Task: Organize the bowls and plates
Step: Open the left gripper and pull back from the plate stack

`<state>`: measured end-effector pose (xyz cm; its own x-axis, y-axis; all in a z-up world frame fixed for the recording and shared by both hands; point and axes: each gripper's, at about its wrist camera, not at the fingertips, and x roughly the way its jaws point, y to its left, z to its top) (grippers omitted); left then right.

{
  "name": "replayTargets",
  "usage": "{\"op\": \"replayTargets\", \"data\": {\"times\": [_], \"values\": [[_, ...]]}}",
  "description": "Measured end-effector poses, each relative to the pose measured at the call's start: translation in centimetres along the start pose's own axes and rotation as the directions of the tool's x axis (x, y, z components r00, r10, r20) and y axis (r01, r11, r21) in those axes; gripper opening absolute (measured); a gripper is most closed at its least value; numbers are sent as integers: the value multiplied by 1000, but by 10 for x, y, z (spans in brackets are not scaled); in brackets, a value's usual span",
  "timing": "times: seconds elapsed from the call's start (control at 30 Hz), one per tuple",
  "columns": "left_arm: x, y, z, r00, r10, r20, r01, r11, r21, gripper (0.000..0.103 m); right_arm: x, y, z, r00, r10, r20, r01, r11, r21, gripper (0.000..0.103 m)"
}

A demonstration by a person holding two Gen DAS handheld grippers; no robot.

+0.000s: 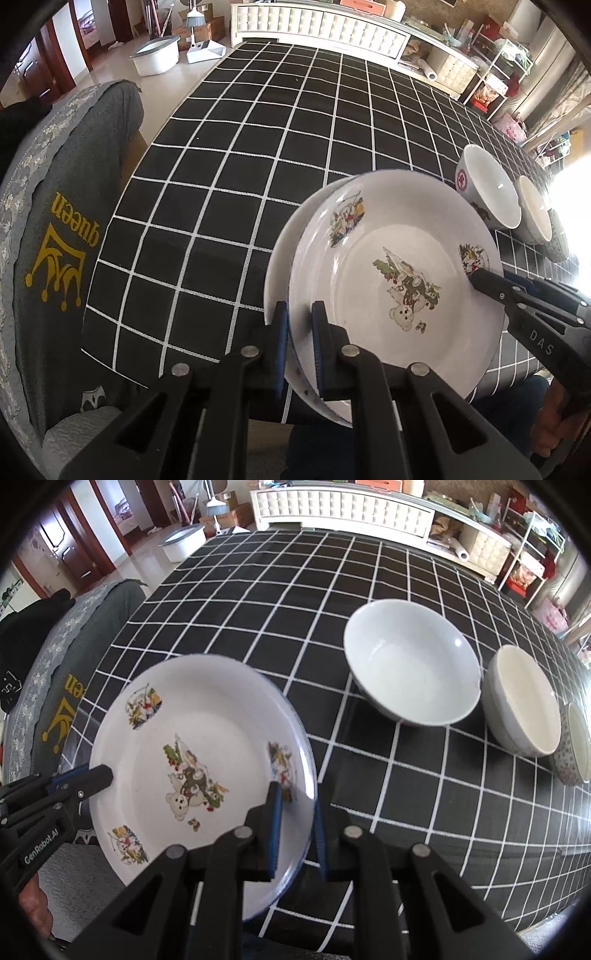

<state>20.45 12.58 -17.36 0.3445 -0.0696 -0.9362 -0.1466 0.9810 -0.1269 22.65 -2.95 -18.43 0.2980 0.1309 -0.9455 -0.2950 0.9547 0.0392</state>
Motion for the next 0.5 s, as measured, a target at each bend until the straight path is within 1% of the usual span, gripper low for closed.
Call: {"op": "replayTargets", "data": {"times": [0.07, 0.13, 0.43, 0.5], "values": [[2, -1, 1, 1000, 7, 3, -7, 1000, 2, 10, 7, -2, -3, 1000, 11, -20, -11, 1000, 7, 21], [0, -2, 1, 1000, 22, 16, -22, 1000, 4, 10, 9, -2, -5, 1000, 21, -18, -21, 1000, 8, 21], [-3, -3, -1, 999, 35, 19, -35, 999, 6, 11, 8, -2, -7, 1000, 24, -4, -24, 1000, 2, 22], [-7, -1, -3, 1000, 23, 17, -23, 1000, -3, 14, 6, -4, -10, 1000, 30, 4, -30, 1000, 3, 26]]}}
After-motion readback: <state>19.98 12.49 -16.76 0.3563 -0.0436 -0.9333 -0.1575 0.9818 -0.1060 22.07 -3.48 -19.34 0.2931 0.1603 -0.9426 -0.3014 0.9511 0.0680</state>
